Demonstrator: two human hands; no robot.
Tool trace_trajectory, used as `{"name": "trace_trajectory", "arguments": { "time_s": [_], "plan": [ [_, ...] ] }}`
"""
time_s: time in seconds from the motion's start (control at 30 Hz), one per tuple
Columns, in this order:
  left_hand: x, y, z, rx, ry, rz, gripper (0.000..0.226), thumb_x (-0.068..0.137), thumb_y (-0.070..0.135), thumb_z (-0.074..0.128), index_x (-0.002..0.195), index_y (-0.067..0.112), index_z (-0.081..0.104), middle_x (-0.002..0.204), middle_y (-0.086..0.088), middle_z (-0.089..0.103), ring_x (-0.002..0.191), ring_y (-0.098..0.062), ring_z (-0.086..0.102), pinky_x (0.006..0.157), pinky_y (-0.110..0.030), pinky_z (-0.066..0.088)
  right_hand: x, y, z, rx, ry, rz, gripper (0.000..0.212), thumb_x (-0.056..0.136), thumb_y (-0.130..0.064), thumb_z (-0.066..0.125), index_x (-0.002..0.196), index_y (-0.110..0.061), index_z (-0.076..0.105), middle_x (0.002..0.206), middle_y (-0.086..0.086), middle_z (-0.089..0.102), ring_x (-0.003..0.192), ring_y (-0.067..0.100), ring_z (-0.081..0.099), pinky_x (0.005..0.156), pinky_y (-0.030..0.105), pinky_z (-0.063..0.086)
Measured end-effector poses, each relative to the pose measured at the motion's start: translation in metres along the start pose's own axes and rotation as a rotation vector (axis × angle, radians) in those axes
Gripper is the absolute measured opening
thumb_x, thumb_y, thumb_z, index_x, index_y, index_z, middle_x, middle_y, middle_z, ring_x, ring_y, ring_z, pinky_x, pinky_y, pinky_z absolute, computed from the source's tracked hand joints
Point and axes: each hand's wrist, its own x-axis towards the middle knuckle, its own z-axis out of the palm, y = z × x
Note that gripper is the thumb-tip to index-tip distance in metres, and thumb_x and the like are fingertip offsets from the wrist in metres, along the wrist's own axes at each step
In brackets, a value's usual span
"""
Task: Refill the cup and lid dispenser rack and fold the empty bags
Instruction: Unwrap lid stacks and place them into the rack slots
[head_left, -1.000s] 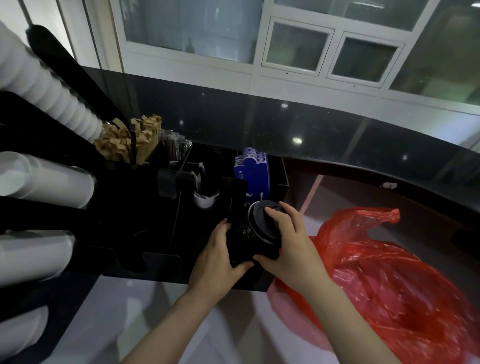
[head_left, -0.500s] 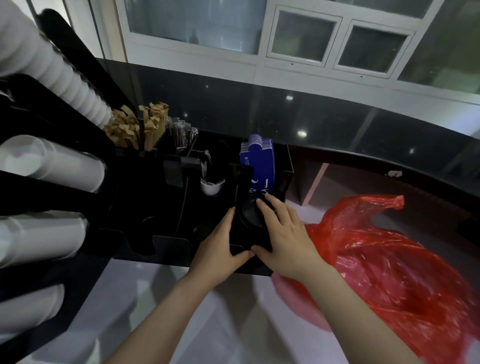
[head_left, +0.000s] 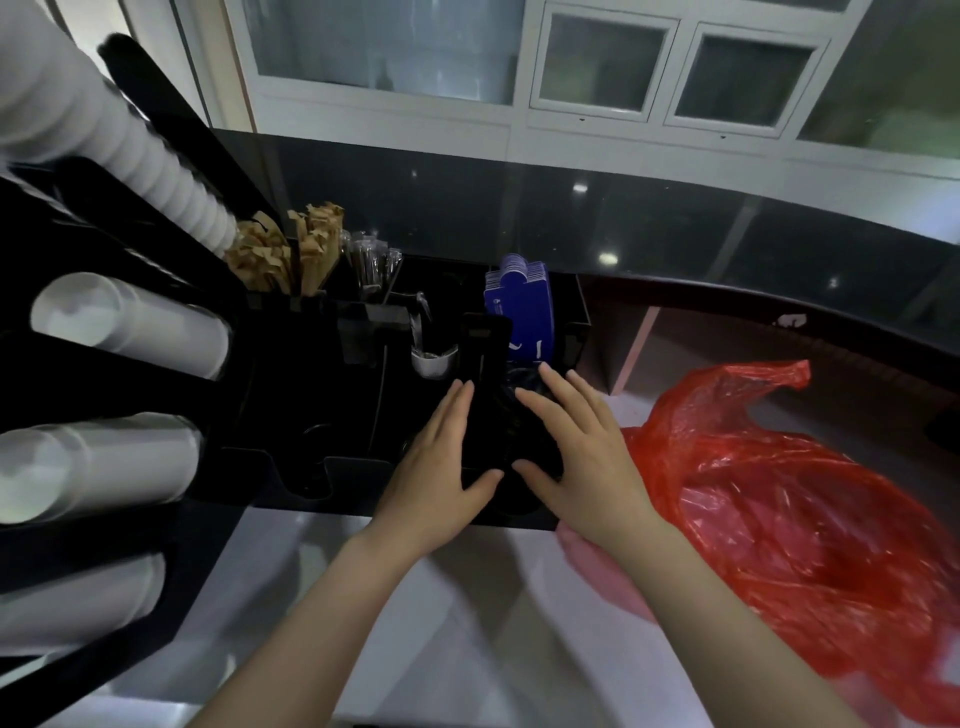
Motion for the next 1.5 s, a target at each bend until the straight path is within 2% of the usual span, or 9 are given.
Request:
{"name": "trace_trajectory", "arguments": {
  "time_s": [0.13,0.23,0.33,0.47,0.57,0.73,1.07,1.3,1.5],
  "plan": [
    [-0.004,0.005,-0.006,0.019,0.018,0.033,0.087,0.087,0.031,0.064,0.152,0.032,0.005,0.159,0.017,0.003,0.141,0.007,0.001,0.114,-0.024,0.015,-0.008,-0.003,-0.001,0.050,0.032,0.028,0.066,0.078,-0.021,0.076,0.139,-0.019,0.049,0.153,0.002,0.033,0.142,0.016,0.018,0.113,0.035,0.019],
    [-0.010,0.006,-0.012,0.060,0.002,0.061,0.079,0.089,0.030,0.062,0.151,0.035,0.013,0.159,0.017,0.006,0.144,0.001,0.003,0.116,-0.026,0.014,-0.011,-0.008,-0.003,0.091,0.043,0.036,0.060,0.080,-0.017,0.075,0.135,-0.015,0.052,0.150,0.004,0.038,0.142,0.022,0.026,0.114,0.037,0.023],
    [-0.016,0.000,-0.023,0.103,-0.007,0.058,0.072,0.091,0.028,0.060,0.151,0.032,0.020,0.157,0.016,0.012,0.141,0.003,0.001,0.119,-0.030,0.012,-0.013,-0.015,-0.002,0.124,0.073,0.040,0.052,0.080,-0.014,0.074,0.129,-0.013,0.058,0.145,0.005,0.045,0.140,0.026,0.033,0.113,0.040,0.029],
    [-0.027,-0.005,-0.044,0.137,0.023,0.064,0.064,0.093,0.027,0.058,0.149,0.028,0.027,0.157,0.012,0.020,0.137,0.007,0.003,0.112,-0.020,0.009,-0.007,-0.028,-0.001,0.133,0.134,0.012,0.044,0.077,-0.009,0.076,0.120,-0.012,0.064,0.136,0.007,0.053,0.131,0.029,0.043,0.109,0.041,0.035],
    [-0.040,-0.013,-0.064,0.162,0.023,0.041,0.061,0.094,0.030,0.055,0.148,0.032,0.028,0.155,0.016,0.022,0.136,0.010,0.003,0.111,-0.020,0.011,-0.001,-0.037,-0.003,0.116,0.158,0.118,0.044,0.076,-0.012,0.077,0.119,-0.014,0.064,0.133,0.005,0.053,0.127,0.024,0.046,0.107,0.038,0.039],
    [-0.066,-0.021,-0.095,0.155,0.014,0.025,0.058,0.095,0.030,0.054,0.147,0.031,0.030,0.155,0.015,0.024,0.136,0.008,0.006,0.115,-0.024,0.012,0.007,-0.051,-0.013,0.115,0.212,0.286,0.046,0.079,-0.017,0.075,0.122,-0.018,0.060,0.134,0.002,0.051,0.126,0.021,0.045,0.106,0.028,0.034],
    [-0.131,-0.033,-0.124,0.172,-0.070,0.026,0.060,0.096,0.030,0.052,0.150,0.025,0.025,0.157,0.009,0.022,0.145,-0.005,0.010,0.119,-0.030,0.012,-0.011,-0.114,-0.006,0.046,0.072,0.246,0.046,0.082,-0.019,0.072,0.126,-0.018,0.058,0.134,0.001,0.051,0.127,0.021,0.044,0.108,0.031,0.034],
    [-0.145,-0.034,-0.128,0.142,-0.114,0.030,0.065,0.096,0.032,0.051,0.152,0.027,0.017,0.159,0.011,0.016,0.144,0.000,0.005,0.119,-0.028,0.011,-0.022,-0.115,-0.009,0.006,0.043,0.313,0.046,0.082,-0.018,0.072,0.126,-0.017,0.058,0.134,-0.001,0.052,0.125,0.020,0.046,0.100,0.020,0.029],
    [-0.132,-0.033,-0.133,0.125,-0.051,0.024,0.065,0.096,0.032,0.051,0.152,0.029,0.018,0.158,0.013,0.017,0.134,0.012,0.003,0.116,-0.023,0.012,-0.008,-0.094,-0.018,-0.014,0.040,0.366,0.051,0.082,-0.020,0.073,0.130,-0.017,0.054,0.134,0.003,0.051,0.122,0.024,0.048,0.100,0.029,0.037]
  ]
}}
